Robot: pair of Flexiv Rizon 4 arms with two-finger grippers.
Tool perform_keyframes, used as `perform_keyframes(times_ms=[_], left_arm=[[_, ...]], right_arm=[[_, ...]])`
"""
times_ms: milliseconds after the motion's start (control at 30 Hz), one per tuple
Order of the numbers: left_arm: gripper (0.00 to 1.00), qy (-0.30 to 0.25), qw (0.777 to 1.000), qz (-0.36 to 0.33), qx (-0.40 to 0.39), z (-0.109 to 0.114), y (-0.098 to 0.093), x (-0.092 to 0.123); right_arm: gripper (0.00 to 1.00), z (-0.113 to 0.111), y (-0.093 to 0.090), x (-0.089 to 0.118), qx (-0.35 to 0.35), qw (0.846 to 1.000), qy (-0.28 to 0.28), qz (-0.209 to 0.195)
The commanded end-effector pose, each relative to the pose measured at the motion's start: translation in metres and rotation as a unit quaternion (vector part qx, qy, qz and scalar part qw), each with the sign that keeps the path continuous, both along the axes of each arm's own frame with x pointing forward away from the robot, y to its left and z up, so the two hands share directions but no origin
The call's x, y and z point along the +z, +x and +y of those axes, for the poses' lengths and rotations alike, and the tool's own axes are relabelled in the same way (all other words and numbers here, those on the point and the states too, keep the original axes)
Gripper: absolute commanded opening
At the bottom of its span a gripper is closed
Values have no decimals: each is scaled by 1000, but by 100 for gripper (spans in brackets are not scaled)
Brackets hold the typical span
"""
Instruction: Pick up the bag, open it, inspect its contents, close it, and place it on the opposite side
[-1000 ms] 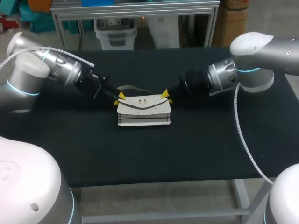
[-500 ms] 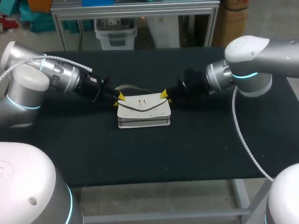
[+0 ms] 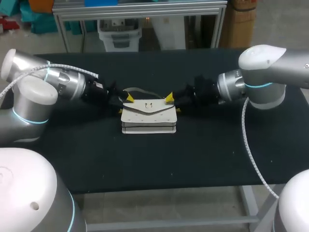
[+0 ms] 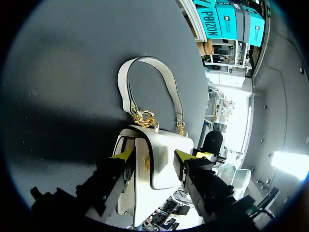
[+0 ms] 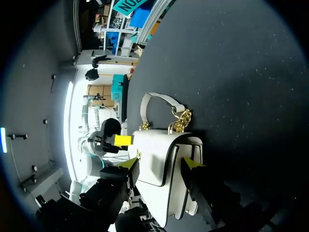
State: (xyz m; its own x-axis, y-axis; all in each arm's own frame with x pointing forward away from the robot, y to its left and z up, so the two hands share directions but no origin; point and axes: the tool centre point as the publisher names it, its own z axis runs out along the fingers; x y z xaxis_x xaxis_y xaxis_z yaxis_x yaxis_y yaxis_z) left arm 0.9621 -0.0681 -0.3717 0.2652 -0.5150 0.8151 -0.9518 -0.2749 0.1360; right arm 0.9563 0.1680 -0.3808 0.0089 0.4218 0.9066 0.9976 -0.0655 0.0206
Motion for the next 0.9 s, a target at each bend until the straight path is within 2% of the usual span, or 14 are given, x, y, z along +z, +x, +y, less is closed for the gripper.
perform_keyframes(times_ms=[33,233,267,367,400,433,467,600,667,767,833,900], left_arm=[[100,-6,1000,2,-4,3,0,-2],[98,-24,1000,5,-11,9,-2,2],[98,-26,1000,5,-10,10,-3,3],[78,-37,999,16,-17,12,-3,4],[69,-41,999,22,-22,12,-3,4],[57,-44,998,25,-23,12,-3,4],[55,-44,998,31,-26,12,-3,4],[68,-39,998,38,-29,13,-8,6],[69,-41,998,43,-28,15,-11,9],[87,-46,996,67,-37,16,-15,10],[79,-49,994,88,-37,15,-16,10],[76,-49,993,104,-34,14,-17,10]], right_arm=[[100,-2,7,-3,8,1000,13,5],[100,-2,11,2,5,1000,19,14],[97,-2,12,2,5,1000,20,17],[82,1,13,3,9,999,22,22],[81,1,13,3,9,999,22,22],[76,2,13,3,10,999,22,23],[75,2,12,3,12,999,22,25],[74,2,11,4,13,999,20,25],[75,1,10,5,13,999,19,26],[77,0,9,5,12,999,16,27],[76,0,8,5,12,999,15,27],[76,-1,7,5,12,999,14,27]])
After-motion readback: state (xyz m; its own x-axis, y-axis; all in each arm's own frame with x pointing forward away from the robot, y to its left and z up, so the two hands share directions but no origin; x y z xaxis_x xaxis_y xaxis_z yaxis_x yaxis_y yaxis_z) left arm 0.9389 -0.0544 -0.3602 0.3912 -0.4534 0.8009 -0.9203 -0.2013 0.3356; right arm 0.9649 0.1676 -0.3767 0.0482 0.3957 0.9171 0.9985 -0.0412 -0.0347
